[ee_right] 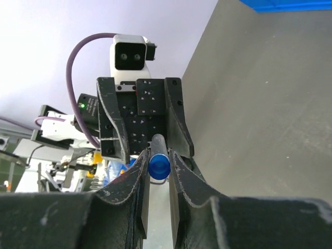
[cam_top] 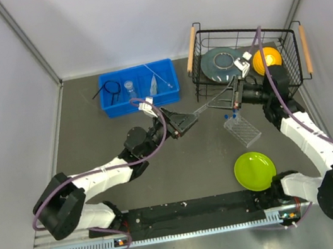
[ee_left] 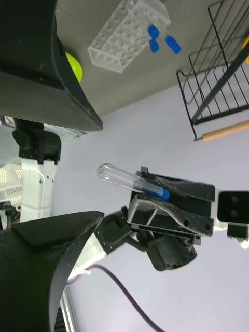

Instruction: Organize the chemistry lab equipment

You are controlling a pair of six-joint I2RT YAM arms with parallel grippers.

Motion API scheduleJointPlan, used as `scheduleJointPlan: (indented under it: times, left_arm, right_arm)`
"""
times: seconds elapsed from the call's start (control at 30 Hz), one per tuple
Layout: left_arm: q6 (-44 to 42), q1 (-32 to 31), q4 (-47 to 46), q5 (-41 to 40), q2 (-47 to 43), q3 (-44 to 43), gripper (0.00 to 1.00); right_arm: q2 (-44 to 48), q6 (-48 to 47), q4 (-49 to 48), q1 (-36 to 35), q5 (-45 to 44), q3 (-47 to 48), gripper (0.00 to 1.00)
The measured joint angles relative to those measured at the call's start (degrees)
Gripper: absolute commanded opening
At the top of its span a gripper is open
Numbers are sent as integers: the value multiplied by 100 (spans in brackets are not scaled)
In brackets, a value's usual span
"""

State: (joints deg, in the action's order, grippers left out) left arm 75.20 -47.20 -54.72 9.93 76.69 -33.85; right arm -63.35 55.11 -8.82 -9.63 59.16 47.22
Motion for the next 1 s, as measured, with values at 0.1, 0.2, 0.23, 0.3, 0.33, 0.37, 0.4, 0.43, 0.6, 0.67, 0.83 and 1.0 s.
scheduleJointPlan:
  times: [0.1,0.2,0.23,0.3,0.33,0.37,0.4,0.43,0.6,0.67,0.83,1.0]
  left_arm:
    - [-168,87,468,85,-214,4,80]
    - [-522,282,1104,122,-704,31,86]
    - [-699,372,1381,133,-916,31,89]
    - [-1051,546,2004,122,-1316,15,97]
    - [-1320,664,2511,107,-1545,-52,98]
    - [-1591,763,2981,39,-1755,-129,99]
    - [-1880,859,3458,-61,-1950,-225,99]
    - [-2138,949,3906,-153,-2138,-321,99]
    - [-3080,1207,5329,-595,-2944,-448,99]
    - [-3287,1231,5624,-684,-3143,-400,99]
    - [-3475,1235,5954,-745,-3244,-13,99]
    - [-3565,1235,6245,-750,-3180,173,99]
  right_arm:
    - [127,-376,302,142,-92,2,14]
    - [267,-1036,765,232,-291,17,13]
    - [339,-1403,1047,243,-437,17,13]
    - [450,-2009,1513,256,-710,24,14]
    - [516,-2426,1832,256,-940,46,14]
    - [573,-2787,2055,258,-1154,46,14]
    - [632,-3123,2280,260,-1375,46,14]
    - [673,-3405,2474,262,-1545,46,14]
    - [833,-4846,3161,269,-2691,4,14]
    - [868,-5261,3276,267,-3064,-81,14]
    - [800,-5871,3464,269,-3698,-247,14]
    - [459,-6157,3475,267,-3971,-254,14]
